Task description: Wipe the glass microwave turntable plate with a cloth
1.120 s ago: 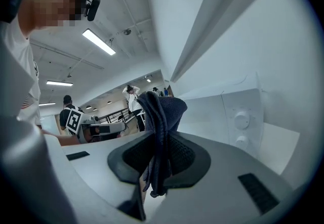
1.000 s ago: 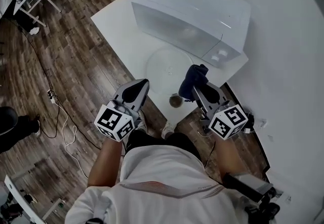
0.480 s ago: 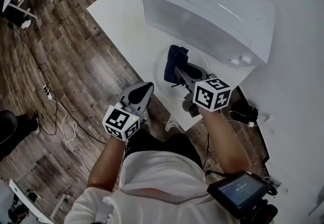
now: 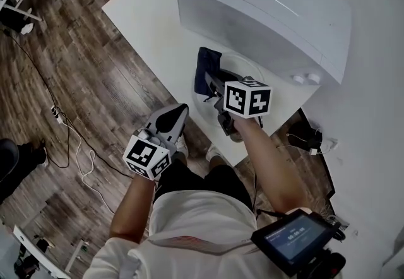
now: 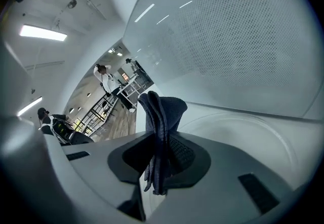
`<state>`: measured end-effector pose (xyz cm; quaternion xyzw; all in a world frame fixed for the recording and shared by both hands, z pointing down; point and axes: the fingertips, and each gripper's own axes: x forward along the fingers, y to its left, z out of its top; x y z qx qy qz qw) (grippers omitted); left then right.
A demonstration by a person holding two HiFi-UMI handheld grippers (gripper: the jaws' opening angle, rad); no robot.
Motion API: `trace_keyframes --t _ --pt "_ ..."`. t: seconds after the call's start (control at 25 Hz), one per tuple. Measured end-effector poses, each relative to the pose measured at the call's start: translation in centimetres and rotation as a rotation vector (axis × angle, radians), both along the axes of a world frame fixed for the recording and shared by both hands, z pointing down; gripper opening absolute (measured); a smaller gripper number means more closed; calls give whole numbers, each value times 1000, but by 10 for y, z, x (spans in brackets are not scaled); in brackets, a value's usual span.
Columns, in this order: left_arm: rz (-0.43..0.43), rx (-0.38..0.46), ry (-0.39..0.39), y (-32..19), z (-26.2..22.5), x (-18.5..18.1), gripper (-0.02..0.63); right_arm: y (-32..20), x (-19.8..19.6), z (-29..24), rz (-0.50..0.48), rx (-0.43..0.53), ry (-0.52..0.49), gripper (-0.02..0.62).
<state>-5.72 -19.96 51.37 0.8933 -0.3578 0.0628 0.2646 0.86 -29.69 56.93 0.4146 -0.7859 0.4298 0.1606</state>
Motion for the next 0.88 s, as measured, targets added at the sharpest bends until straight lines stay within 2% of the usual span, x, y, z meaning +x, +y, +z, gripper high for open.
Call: trace_keyframes --t 0.16,0.4,0.88 --pt "-3 -5 4 -4 1 -2 9 -5 -4 17 -17 -64 64 66" --pt "-9 -20 9 -8 7 -4 9 -13 8 35 -23 -91 198 66" --pt "16 -25 37 -12 4 -1 9 -11 20 46 -46 -133 271 66"
